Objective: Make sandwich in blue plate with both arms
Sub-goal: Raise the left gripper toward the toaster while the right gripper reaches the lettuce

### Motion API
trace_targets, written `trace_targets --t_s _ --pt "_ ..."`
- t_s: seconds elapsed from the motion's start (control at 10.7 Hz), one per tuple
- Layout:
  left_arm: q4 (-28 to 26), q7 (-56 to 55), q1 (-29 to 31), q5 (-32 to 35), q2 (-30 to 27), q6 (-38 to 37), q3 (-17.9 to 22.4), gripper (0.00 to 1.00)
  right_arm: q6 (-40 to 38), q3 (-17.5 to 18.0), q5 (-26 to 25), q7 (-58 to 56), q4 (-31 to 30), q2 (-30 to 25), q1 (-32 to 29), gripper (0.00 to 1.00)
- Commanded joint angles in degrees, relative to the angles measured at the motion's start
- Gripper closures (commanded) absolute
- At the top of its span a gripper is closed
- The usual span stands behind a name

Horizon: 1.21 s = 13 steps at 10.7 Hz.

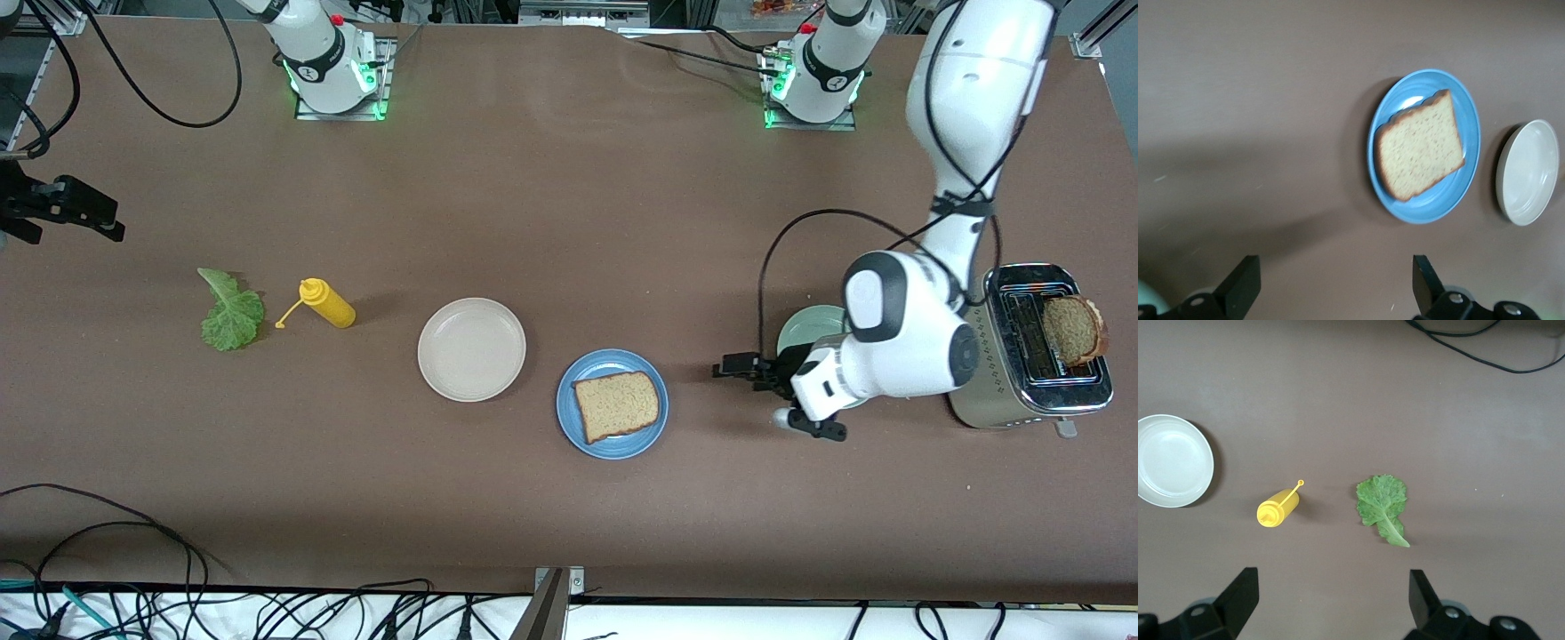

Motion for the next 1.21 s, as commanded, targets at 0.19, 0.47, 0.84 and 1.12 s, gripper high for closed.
trace_targets --t_s 0.19,0.47,0.84,1.12 --pt "-5.56 -12.98 0.28 17.55 -14.83 -11.39 -0.13 0.0 -0.95 0.01 -0.59 -3.57 -0.66 0.84 -0.08 0.0" --pt "-6.72 -12.72 0.28 21.08 -22.84 -21.59 4.07 0.0 -0.43 -0.34 -0.94 -4.54 -2.77 4.17 -1.48 0.0" --pt "-10.57 -12.45 1.94 28.99 -32.33 -25.05 4.27 0.0 4.73 -0.86 -2.07 -8.48 -7.05 7.0 -3.51 0.0" --pt "-13.64 -12.37 4.75 30.23 -37.16 -25.23 4.27 0.0 13.17 -2.62 -2.7 -15.07 -14.26 7.0 -3.51 0.0"
